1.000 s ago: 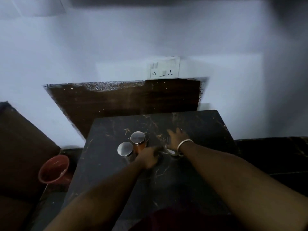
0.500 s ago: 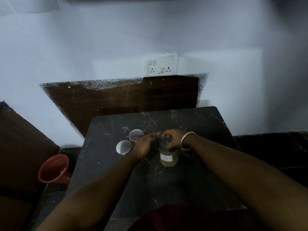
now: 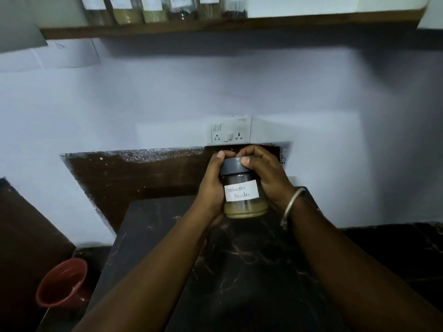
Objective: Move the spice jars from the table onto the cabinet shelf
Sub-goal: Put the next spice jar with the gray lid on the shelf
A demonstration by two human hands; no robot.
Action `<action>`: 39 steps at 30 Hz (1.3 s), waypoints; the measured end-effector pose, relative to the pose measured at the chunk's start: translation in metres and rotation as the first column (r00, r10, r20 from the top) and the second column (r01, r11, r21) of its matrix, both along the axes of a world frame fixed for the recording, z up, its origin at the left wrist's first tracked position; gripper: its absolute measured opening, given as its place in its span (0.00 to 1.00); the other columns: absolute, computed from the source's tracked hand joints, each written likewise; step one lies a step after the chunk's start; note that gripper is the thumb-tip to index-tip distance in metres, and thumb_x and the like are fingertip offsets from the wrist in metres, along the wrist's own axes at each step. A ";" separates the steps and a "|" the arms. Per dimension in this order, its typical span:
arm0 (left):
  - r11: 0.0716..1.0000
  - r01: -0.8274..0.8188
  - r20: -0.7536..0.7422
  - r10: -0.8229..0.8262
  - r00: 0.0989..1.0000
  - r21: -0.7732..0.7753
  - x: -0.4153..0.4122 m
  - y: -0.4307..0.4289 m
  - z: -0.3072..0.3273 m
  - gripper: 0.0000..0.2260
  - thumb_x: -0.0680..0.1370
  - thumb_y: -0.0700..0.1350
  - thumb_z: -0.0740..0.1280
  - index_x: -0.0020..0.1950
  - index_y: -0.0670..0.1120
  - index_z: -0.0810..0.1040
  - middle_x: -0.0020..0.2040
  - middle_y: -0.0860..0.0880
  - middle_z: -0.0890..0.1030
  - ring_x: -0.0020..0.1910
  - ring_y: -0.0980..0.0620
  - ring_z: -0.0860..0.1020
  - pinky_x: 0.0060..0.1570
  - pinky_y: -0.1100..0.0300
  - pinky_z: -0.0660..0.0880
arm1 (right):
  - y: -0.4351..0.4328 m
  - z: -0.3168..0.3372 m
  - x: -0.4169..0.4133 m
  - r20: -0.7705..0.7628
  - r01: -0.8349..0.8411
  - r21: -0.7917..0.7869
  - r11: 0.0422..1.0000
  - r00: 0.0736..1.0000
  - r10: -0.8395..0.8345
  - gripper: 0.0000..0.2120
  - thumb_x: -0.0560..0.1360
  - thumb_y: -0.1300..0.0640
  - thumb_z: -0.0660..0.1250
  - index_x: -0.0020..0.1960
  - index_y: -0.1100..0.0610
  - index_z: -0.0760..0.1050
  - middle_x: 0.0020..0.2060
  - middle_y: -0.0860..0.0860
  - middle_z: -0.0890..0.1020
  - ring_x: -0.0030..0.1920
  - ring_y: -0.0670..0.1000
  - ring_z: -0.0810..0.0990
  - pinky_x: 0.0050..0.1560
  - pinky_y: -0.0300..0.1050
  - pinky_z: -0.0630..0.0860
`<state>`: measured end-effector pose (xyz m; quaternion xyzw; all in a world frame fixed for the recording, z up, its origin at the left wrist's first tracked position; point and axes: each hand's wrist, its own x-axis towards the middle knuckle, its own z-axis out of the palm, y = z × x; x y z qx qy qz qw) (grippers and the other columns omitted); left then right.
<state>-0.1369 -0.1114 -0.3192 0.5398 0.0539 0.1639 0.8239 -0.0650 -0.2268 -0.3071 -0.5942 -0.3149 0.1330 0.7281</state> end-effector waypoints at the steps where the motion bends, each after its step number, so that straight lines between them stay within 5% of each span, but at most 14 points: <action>1: 1.000 0.016 0.014 -0.016 1.000 -0.017 -0.001 -0.001 0.008 0.13 0.84 0.51 0.58 0.55 0.42 0.75 0.45 0.45 0.82 0.40 0.50 0.82 0.41 0.57 0.82 | -0.001 0.006 -0.004 0.000 0.016 0.039 0.999 1.000 -0.016 0.13 0.66 0.50 0.70 0.45 0.57 0.76 0.40 0.51 0.81 0.39 0.47 0.80 0.39 0.39 0.78; 7: 0.997 0.070 0.069 -0.069 0.995 -0.011 0.000 -0.006 0.035 0.13 0.84 0.55 0.60 0.48 0.48 0.77 0.40 0.48 0.83 0.38 0.50 0.83 0.40 0.56 0.81 | -0.006 0.033 -0.008 -0.004 0.006 0.169 0.986 1.000 -0.006 0.16 0.66 0.49 0.68 0.46 0.60 0.73 0.41 0.57 0.77 0.40 0.52 0.78 0.39 0.41 0.76; 13: 0.996 0.079 0.038 -0.077 0.996 -0.049 0.003 -0.007 0.047 0.17 0.82 0.56 0.63 0.41 0.51 0.86 0.39 0.46 0.86 0.37 0.48 0.86 0.36 0.57 0.82 | -0.007 0.043 -0.008 -0.007 0.052 0.154 0.987 0.999 -0.051 0.09 0.72 0.58 0.63 0.48 0.63 0.72 0.45 0.62 0.76 0.44 0.58 0.76 0.40 0.43 0.75; 18: 0.995 0.095 0.042 -0.093 0.995 -0.043 0.009 -0.007 0.068 0.17 0.79 0.58 0.64 0.42 0.50 0.86 0.41 0.44 0.86 0.37 0.47 0.86 0.37 0.56 0.83 | -0.013 0.066 -0.008 0.111 0.158 0.041 0.987 0.981 -0.161 0.16 0.70 0.49 0.68 0.54 0.56 0.74 0.50 0.56 0.79 0.48 0.52 0.79 0.47 0.46 0.77; 21: 0.997 0.071 0.056 -0.073 0.996 0.024 0.015 -0.005 0.098 0.19 0.81 0.59 0.63 0.48 0.46 0.85 0.44 0.41 0.85 0.39 0.44 0.86 0.39 0.53 0.84 | -0.026 0.086 -0.009 0.342 0.314 -0.104 0.944 0.902 -0.263 0.28 0.69 0.35 0.66 0.65 0.44 0.69 0.56 0.48 0.78 0.54 0.49 0.80 0.51 0.47 0.80; 24: 0.986 -0.058 0.073 0.047 0.996 0.156 0.028 -0.002 0.132 0.23 0.84 0.58 0.61 0.64 0.38 0.74 0.58 0.31 0.80 0.53 0.34 0.83 0.53 0.43 0.81 | -0.037 0.110 -0.011 0.615 0.430 -0.200 0.881 0.755 -0.229 0.37 0.69 0.28 0.66 0.74 0.33 0.59 0.65 0.44 0.74 0.59 0.47 0.79 0.54 0.44 0.80; 26: 0.977 -0.052 0.088 0.034 0.995 0.208 0.037 -0.004 0.157 0.26 0.85 0.57 0.60 0.70 0.36 0.71 0.66 0.28 0.76 0.60 0.30 0.81 0.55 0.40 0.81 | -0.038 0.129 -0.010 0.698 0.466 -0.199 0.862 0.685 -0.209 0.41 0.68 0.27 0.67 0.77 0.31 0.54 0.66 0.46 0.74 0.60 0.47 0.78 0.56 0.45 0.80; 29: 0.971 0.010 0.187 -0.056 0.981 0.238 0.056 -0.004 0.199 0.27 0.85 0.59 0.60 0.73 0.38 0.71 0.66 0.30 0.78 0.54 0.36 0.84 0.44 0.48 0.83 | -0.037 0.170 0.002 0.737 0.495 -0.126 0.860 0.627 -0.252 0.44 0.67 0.30 0.70 0.78 0.33 0.54 0.67 0.47 0.74 0.60 0.50 0.80 0.57 0.53 0.82; 32: 0.929 -0.046 0.315 -0.077 0.946 0.367 0.084 0.005 0.252 0.32 0.81 0.66 0.60 0.72 0.41 0.71 0.64 0.33 0.80 0.56 0.39 0.85 0.51 0.45 0.83 | -0.033 0.221 0.028 0.788 0.519 -0.023 0.854 0.535 -0.304 0.43 0.68 0.34 0.72 0.77 0.36 0.57 0.65 0.45 0.76 0.59 0.51 0.80 0.57 0.54 0.81; 34: 0.809 -0.255 0.394 0.031 0.918 0.530 0.105 0.015 0.283 0.31 0.75 0.73 0.56 0.63 0.48 0.73 0.59 0.42 0.83 0.56 0.44 0.84 0.55 0.44 0.82 | -0.024 0.250 0.053 0.804 0.557 0.023 0.830 0.484 -0.346 0.43 0.67 0.35 0.72 0.77 0.38 0.58 0.63 0.47 0.78 0.58 0.52 0.80 0.58 0.53 0.80; 37: 0.346 -0.566 0.495 0.278 0.823 0.748 0.150 0.051 0.307 0.28 0.79 0.71 0.48 0.56 0.50 0.72 0.53 0.47 0.82 0.53 0.44 0.81 0.47 0.51 0.75 | -0.001 0.290 0.106 0.805 0.626 0.033 0.779 0.446 -0.392 0.42 0.68 0.42 0.75 0.77 0.42 0.59 0.63 0.51 0.79 0.57 0.56 0.80 0.59 0.55 0.79; 39: 0.020 -0.408 0.382 0.308 0.871 0.913 0.181 0.077 0.304 0.30 0.84 0.67 0.48 0.63 0.45 0.75 0.63 0.40 0.81 0.60 0.39 0.79 0.56 0.47 0.74 | 0.012 0.306 0.146 0.791 0.649 0.011 0.760 0.460 -0.403 0.42 0.69 0.45 0.77 0.77 0.44 0.60 0.62 0.52 0.79 0.57 0.57 0.81 0.59 0.56 0.79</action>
